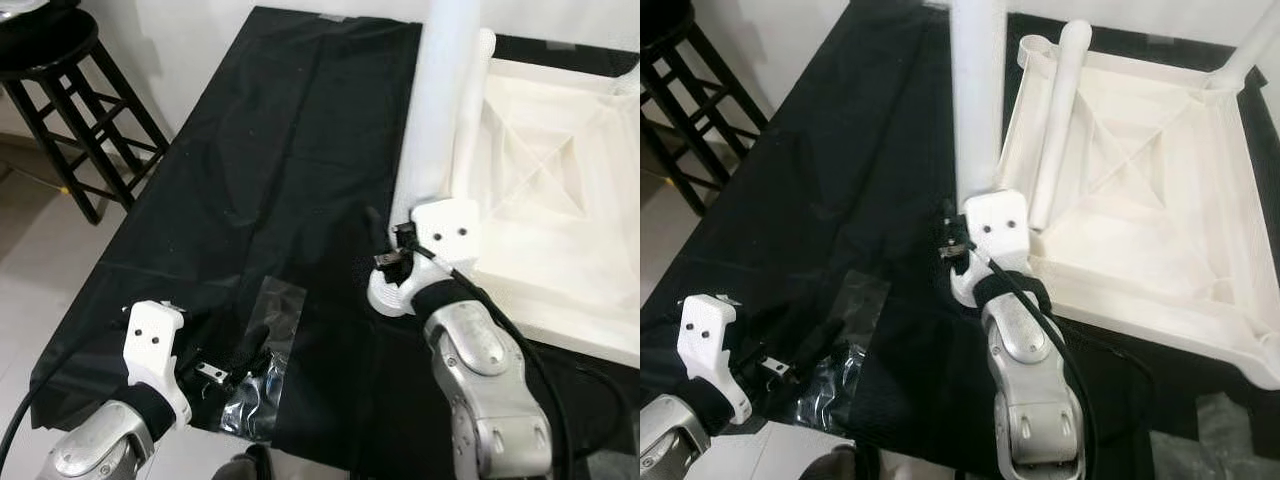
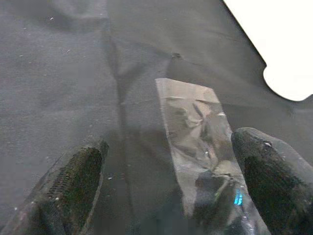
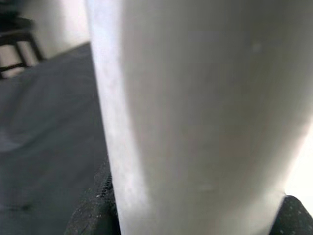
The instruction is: Building children table
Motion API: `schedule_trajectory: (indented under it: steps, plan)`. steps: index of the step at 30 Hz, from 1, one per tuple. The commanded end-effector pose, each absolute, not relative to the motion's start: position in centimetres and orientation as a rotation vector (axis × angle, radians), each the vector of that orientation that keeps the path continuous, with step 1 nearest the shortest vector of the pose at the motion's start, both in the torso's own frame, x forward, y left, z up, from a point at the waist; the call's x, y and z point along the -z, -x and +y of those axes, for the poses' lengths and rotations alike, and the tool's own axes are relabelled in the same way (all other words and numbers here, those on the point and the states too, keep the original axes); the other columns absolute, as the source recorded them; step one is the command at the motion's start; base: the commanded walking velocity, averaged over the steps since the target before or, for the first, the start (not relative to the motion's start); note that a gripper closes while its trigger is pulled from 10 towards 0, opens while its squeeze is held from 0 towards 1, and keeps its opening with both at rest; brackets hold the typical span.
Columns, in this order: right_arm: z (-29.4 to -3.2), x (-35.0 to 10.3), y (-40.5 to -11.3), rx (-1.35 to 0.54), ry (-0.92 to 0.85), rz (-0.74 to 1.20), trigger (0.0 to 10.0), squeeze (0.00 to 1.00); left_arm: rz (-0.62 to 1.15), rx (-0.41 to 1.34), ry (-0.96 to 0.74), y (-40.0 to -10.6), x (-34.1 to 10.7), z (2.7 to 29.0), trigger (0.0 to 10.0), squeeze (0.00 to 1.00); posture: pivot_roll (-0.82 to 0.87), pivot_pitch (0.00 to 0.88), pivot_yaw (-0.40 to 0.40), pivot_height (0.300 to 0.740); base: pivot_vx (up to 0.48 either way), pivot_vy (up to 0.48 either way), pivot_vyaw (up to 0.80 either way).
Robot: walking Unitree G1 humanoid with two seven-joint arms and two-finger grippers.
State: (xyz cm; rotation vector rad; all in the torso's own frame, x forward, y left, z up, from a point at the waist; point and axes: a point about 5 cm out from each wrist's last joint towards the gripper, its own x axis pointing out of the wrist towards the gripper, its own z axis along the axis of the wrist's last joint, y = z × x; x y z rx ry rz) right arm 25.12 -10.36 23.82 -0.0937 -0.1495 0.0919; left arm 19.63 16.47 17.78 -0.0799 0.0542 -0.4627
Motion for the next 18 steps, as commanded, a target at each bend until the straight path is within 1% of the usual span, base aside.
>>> schedule_trajectory:
  steps: [1,12,13,15,16,17,18]
  plan:
    - [-9.4,-17.1,-21.6,-0.008,-0.159,0.181,10.0,0.0,0.078,0.462,0.071,-19.5,-17.3,16.7,10.0,0.0,-0.04,0.261,0.003,0.74,0.0,0.0,0.0]
    - [-9.6,-17.4,-21.3,-0.018,-0.183,0.184,10.0,0.0,0.05,0.491,0.057,-20.3,-17.3,17.0,10.0,0.0,-0.04,0.244,0.014,0.74,0.0,0.0,0.0]
    - [-9.4,-17.5,-21.3,-0.036,-0.195,0.183,10.0,0.0,0.045,0.5,0.049,-20.5,-17.4,17.1,10.0,0.0,-0.04,0.242,0.014,0.74,0.0,0.0,0.0]
    - [-8.9,-18.3,-21.7,-0.143,-0.247,0.132,10.0,0.0,0.03,0.514,0.041,-20.8,-17.6,17.1,10.0,0.0,-0.04,0.236,0.014,0.74,0.0,0.0,0.0]
    - [-8.9,-18.3,-21.7,-0.143,-0.247,0.132,10.0,0.0,0.03,0.514,0.041,-20.8,-17.6,17.1,10.0,0.0,-0.04,0.236,0.014,0.74,0.0,0.0,0.0]
    - [-8.7,-18.9,-22.2,-0.218,-0.267,0.094,10.0,0.0,0.02,0.513,0.035,-21.0,-17.8,17.2,10.0,0.0,-0.04,0.231,0.013,0.74,0.0,0.0,0.0]
    - [-8.7,-18.9,-22.2,-0.218,-0.267,0.094,10.0,0.0,0.02,0.513,0.035,-21.0,-17.8,17.2,10.0,0.0,-0.04,0.231,0.013,0.74,0.0,0.0,0.0]
